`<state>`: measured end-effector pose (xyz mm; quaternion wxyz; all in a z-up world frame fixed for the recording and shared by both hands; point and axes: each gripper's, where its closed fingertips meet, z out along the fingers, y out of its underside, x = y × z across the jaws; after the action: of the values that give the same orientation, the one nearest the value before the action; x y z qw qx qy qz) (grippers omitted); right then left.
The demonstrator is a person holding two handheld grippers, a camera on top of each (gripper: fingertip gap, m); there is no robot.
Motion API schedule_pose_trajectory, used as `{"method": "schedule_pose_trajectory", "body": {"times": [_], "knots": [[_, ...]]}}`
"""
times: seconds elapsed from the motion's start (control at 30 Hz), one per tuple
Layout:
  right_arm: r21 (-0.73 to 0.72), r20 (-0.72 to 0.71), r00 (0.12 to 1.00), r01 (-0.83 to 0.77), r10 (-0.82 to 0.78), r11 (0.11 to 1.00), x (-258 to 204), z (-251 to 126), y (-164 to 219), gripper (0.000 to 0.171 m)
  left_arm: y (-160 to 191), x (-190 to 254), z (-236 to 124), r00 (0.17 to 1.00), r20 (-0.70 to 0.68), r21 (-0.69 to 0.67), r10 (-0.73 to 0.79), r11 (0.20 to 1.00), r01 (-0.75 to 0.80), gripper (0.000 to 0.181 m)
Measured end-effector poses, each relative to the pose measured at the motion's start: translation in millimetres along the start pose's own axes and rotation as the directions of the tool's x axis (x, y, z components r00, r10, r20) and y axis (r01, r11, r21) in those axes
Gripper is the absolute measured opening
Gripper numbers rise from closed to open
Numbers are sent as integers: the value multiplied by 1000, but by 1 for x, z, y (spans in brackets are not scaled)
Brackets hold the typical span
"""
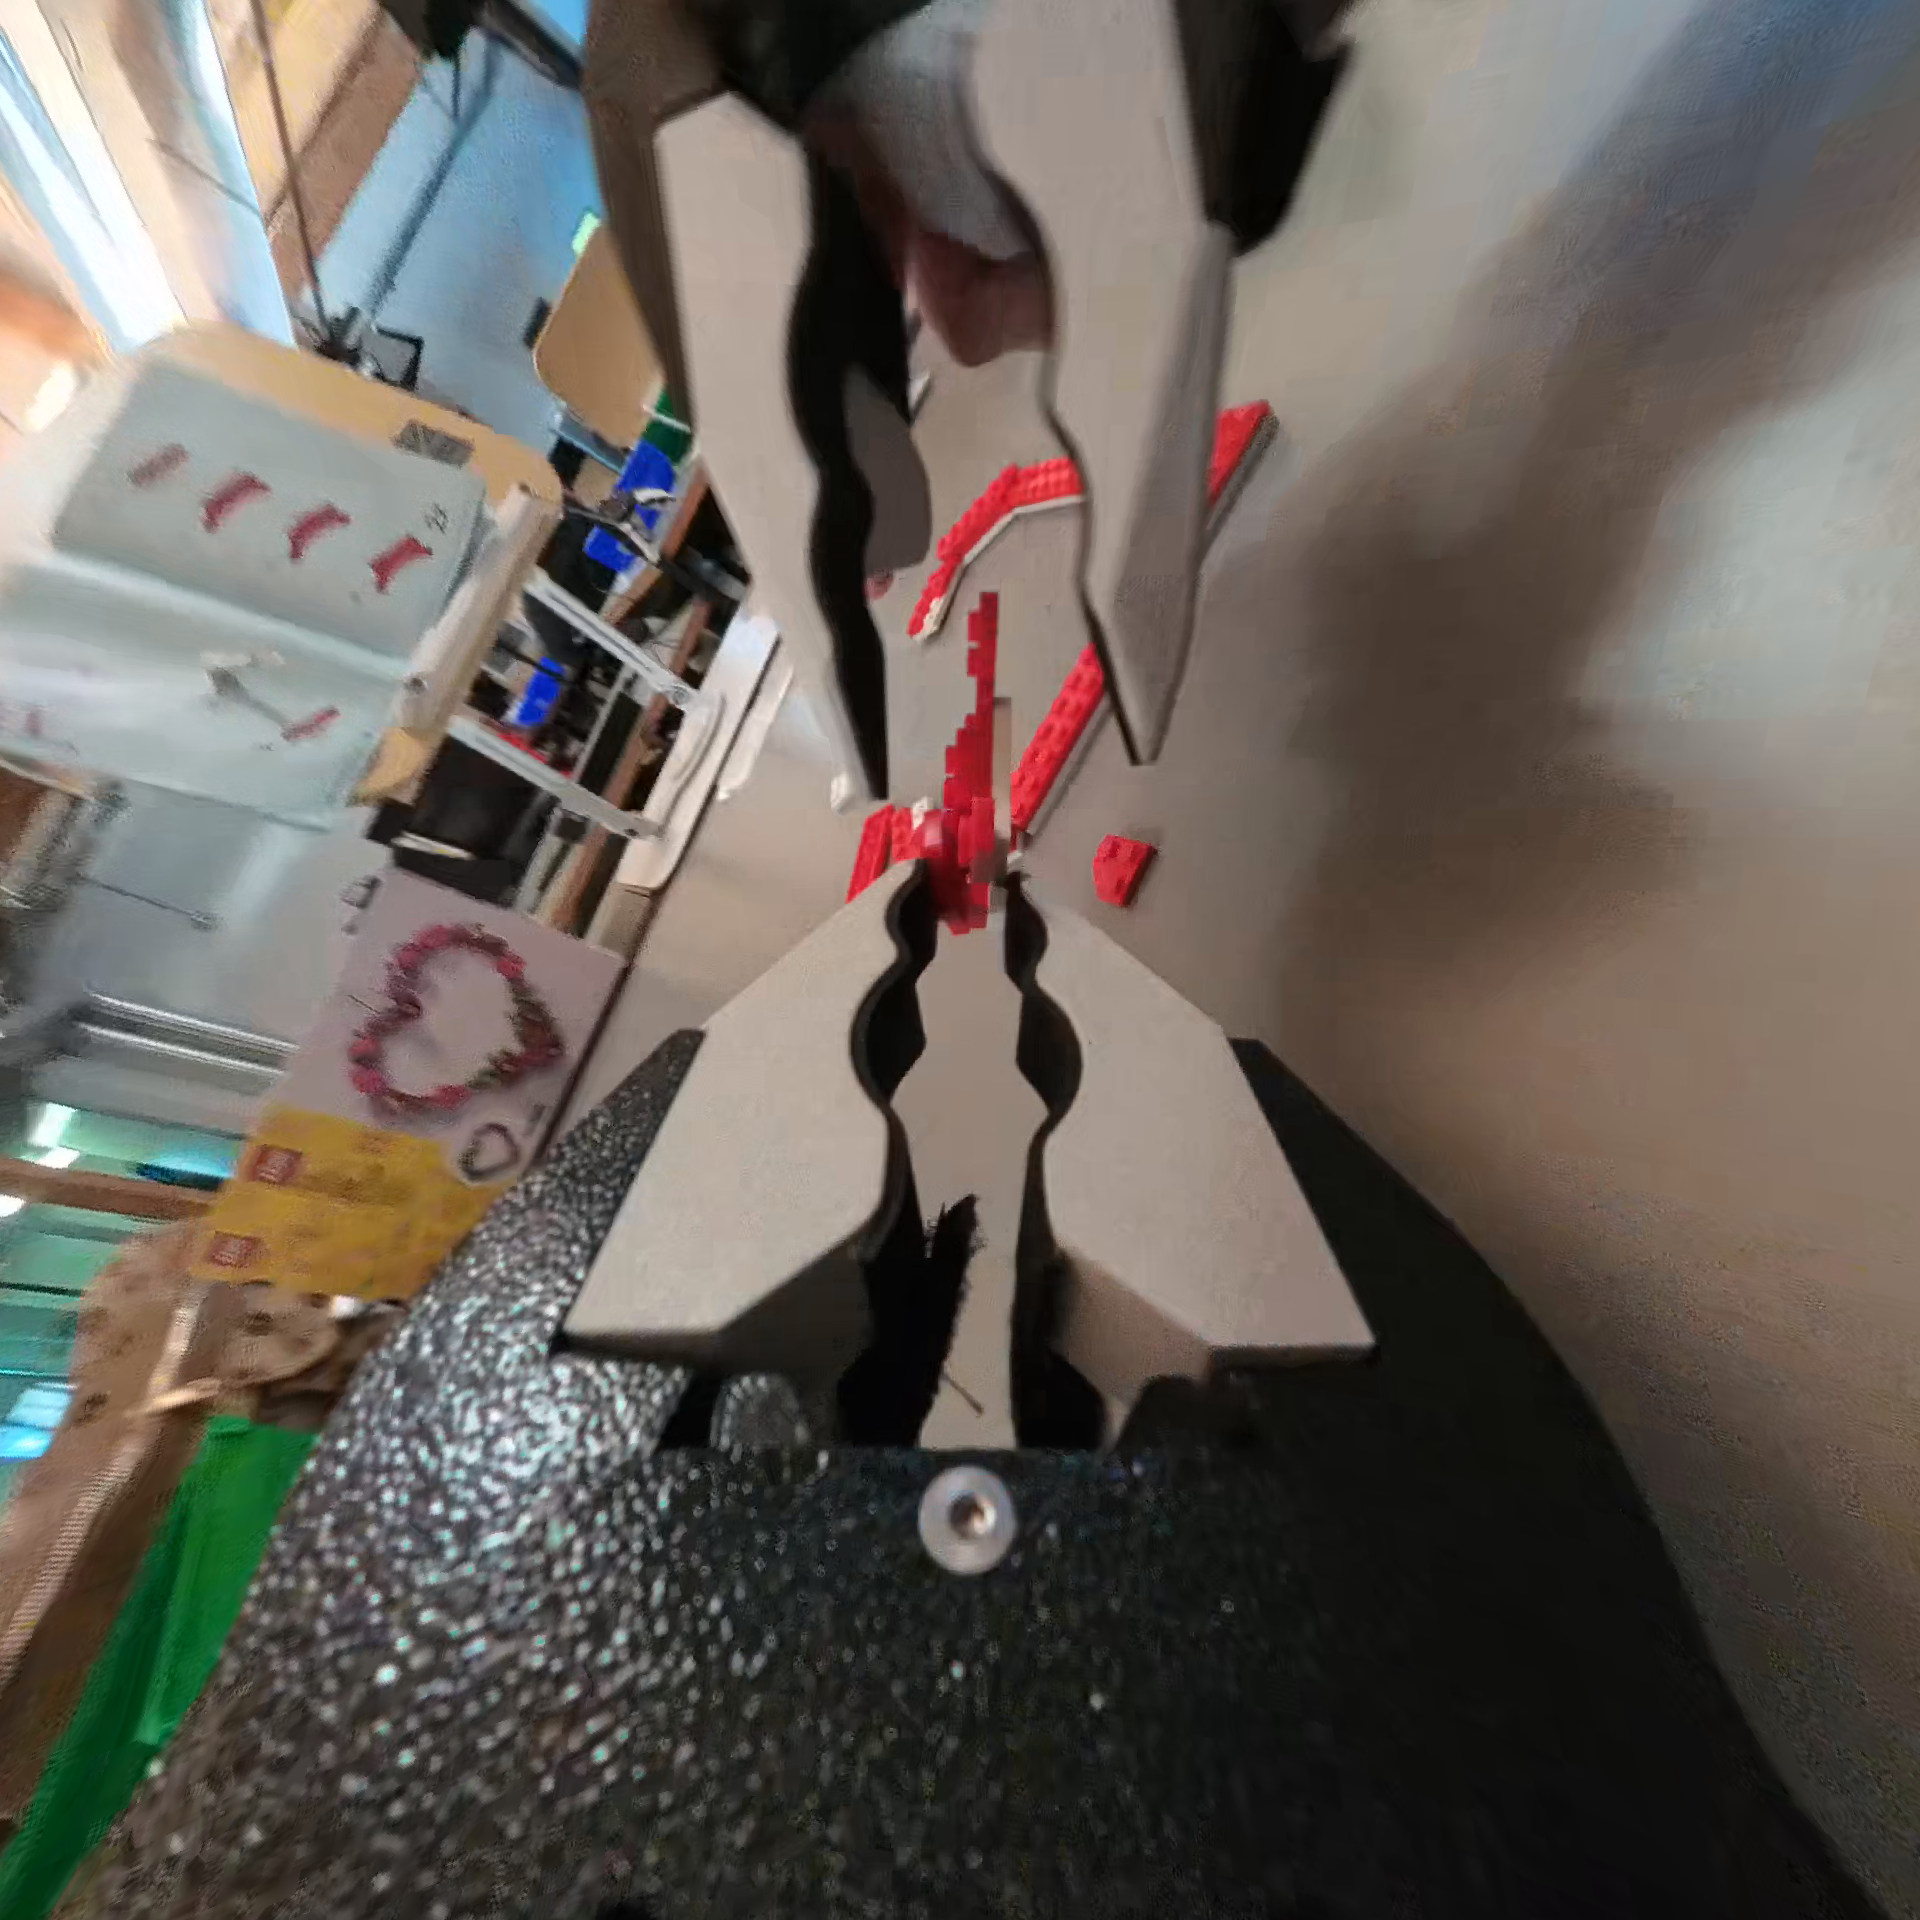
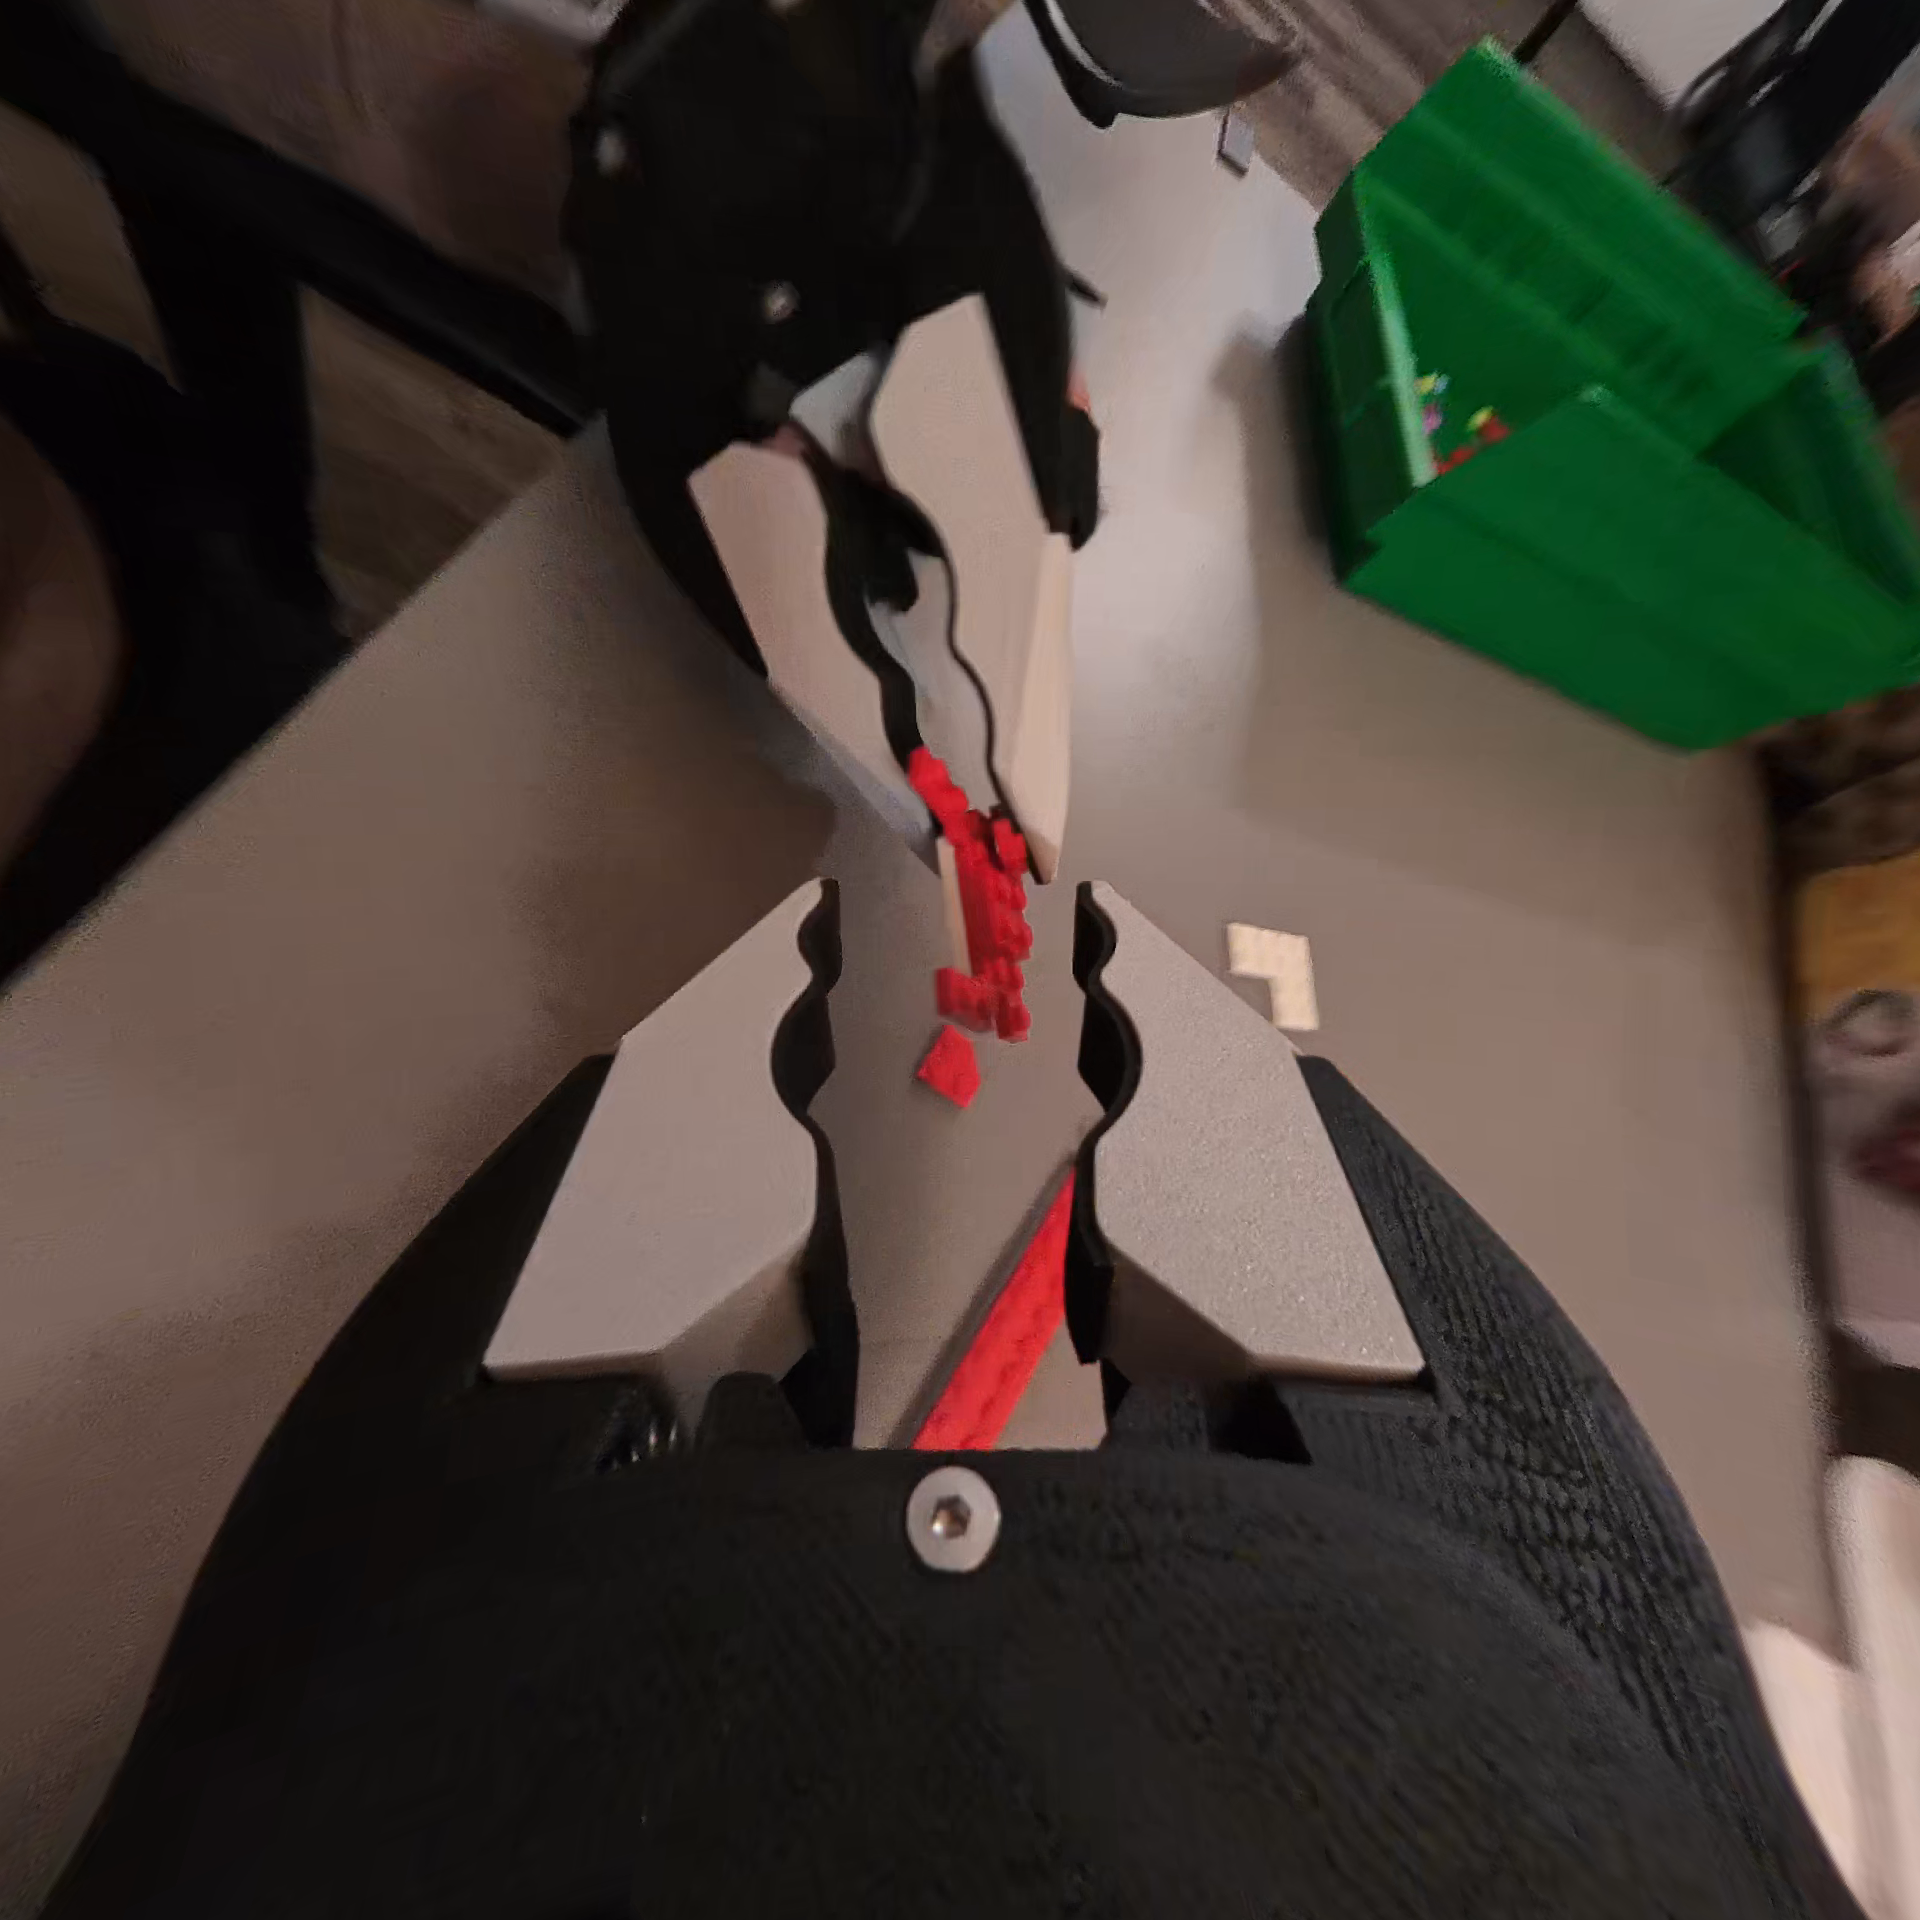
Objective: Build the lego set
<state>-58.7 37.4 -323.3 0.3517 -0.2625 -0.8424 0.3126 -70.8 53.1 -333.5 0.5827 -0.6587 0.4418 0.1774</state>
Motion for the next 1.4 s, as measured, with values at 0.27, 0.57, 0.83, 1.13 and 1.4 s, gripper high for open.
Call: {"method": "schedule_pose_trajectory", "body": {"times": [0.27,0.57,0.83,1.13,1.4], "knots": [[-107,-140,947,276,-290,955,4,12,-3,25,-3,3,-1,995,-46,36,-87,995,88,11],[-79,-120,947,291,-299,953,-1,9,-5,11,-7,8,-4,993,-76,77,-84,993,90,11],[-30,-121,966,227,-229,973,-1,8,-7,11,-10,6,-5,986,-82,113,-147,981,155,12],[189,-79,995,80,-66,979,-3,-6,-22,11,-28,0,-19,968,-119,270,-221,931,246,11],[261,-70,997,41,-23,964,-1,-13,-31,11,-35,-6,-23,985,-71,256,-157,952,170,10]]}}
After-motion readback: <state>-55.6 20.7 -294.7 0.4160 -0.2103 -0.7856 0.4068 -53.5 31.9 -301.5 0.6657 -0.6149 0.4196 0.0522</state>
